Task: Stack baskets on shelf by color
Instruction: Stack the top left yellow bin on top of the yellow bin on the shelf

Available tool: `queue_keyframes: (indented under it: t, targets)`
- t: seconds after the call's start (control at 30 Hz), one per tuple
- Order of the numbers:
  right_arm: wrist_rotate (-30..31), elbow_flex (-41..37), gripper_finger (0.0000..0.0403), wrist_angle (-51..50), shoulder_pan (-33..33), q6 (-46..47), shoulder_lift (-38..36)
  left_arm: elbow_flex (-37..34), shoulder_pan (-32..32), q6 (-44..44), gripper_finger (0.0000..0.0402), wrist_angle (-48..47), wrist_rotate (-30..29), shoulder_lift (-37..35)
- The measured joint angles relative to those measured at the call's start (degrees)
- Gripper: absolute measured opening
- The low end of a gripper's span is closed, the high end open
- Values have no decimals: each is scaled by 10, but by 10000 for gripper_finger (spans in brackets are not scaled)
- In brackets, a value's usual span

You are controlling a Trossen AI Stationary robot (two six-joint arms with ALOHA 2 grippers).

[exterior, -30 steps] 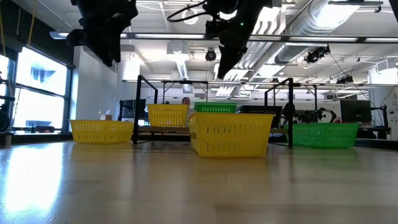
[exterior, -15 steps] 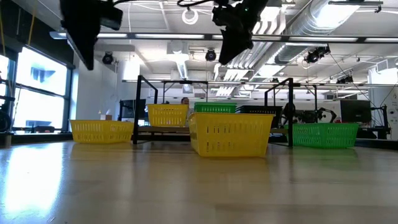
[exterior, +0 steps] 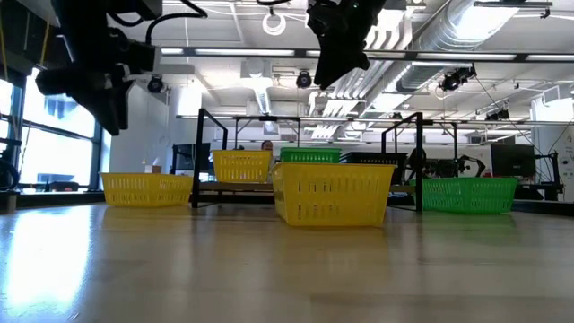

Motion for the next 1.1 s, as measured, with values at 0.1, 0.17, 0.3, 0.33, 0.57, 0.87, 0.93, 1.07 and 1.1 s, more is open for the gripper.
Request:
queue_keyframes:
  t: [0.1, 0.17, 0.3, 0.33, 0.57, 0.87, 0.93, 1.07, 1.1]
  targets:
    - [3, 0, 96, 0, 0, -2, 0, -28, -5, 19, 135, 51, -3, 0]
    - [9, 0, 96, 0, 0, -12, 0, -44, -6, 26, 135, 81, -3, 0]
    - [33, 0, 96, 0, -1, -43, 0, -44, 1, 29, 135, 84, -8, 1]
    - [39, 0, 96, 0, -1, -50, 0, -44, 4, 29, 135, 84, -8, 1]
    - [51, 0, 96, 0, -1, -89, 0, -44, 15, 89, 135, 117, 18, -3]
    - [53, 0, 96, 2, -1, -103, 1, -44, 63, 193, 135, 138, 26, -3]
    - [53, 0, 96, 3, -1, -107, 1, -44, 85, 213, 135, 139, 40, -3]
    - [53, 0, 96, 6, -1, -108, 1, -44, 123, 265, 135, 138, 78, 8]
    - [53, 0, 96, 6, -1, -108, 1, -44, 130, 277, 135, 138, 79, 10]
